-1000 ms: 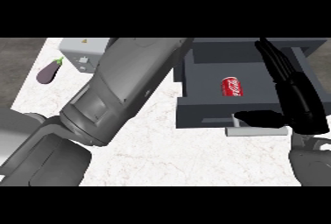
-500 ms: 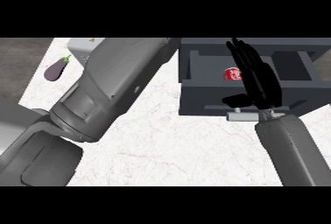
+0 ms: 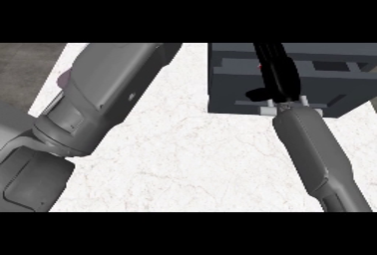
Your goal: Pick up the can, place it into the drawer and close the drawer
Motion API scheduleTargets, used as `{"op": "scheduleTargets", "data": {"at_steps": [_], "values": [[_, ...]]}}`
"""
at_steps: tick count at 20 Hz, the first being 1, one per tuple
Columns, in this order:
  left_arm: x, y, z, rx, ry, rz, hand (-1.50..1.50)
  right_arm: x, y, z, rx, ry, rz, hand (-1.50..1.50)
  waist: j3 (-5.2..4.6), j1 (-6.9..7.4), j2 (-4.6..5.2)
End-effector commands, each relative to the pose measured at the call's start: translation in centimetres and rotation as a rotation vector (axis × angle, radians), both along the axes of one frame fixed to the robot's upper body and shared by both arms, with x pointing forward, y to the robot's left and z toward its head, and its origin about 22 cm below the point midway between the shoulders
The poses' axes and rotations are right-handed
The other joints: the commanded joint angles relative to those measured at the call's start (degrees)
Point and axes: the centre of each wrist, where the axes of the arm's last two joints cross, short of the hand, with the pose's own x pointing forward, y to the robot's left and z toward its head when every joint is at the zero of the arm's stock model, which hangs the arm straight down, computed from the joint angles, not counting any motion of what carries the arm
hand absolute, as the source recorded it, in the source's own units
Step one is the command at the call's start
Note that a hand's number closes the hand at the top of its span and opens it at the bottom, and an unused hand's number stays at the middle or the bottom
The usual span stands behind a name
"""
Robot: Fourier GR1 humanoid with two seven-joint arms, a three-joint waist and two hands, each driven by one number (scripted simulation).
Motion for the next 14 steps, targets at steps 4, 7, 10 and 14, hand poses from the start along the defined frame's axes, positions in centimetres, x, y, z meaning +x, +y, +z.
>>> {"op": "scheduleTargets", "data": {"at_steps": [4, 7, 10, 14], "values": [[-0.2, 2.1, 0.3, 0.011, 0.014, -0.020, -1.50, 3.4, -0.1, 1.9, -0.027, -0.074, -0.085, -1.50, 0.00, 1.66, -0.26], [-0.2, 3.2, -0.8, 0.001, 0.030, -0.011, -1.50, 3.6, 2.6, 1.1, -0.016, -0.106, -0.062, -1.50, 0.00, 1.65, -0.03], [-0.6, 3.0, 0.2, 0.009, 0.027, -0.013, -1.50, 4.6, 2.3, 2.1, -0.041, -0.129, -0.092, -1.50, 0.02, 2.53, 0.18], [-0.4, 5.4, 0.1, 0.014, 0.021, -0.020, -1.50, 6.0, 1.6, 4.9, -0.059, -0.136, -0.110, -1.50, 0.01, 3.36, 0.62]]}}
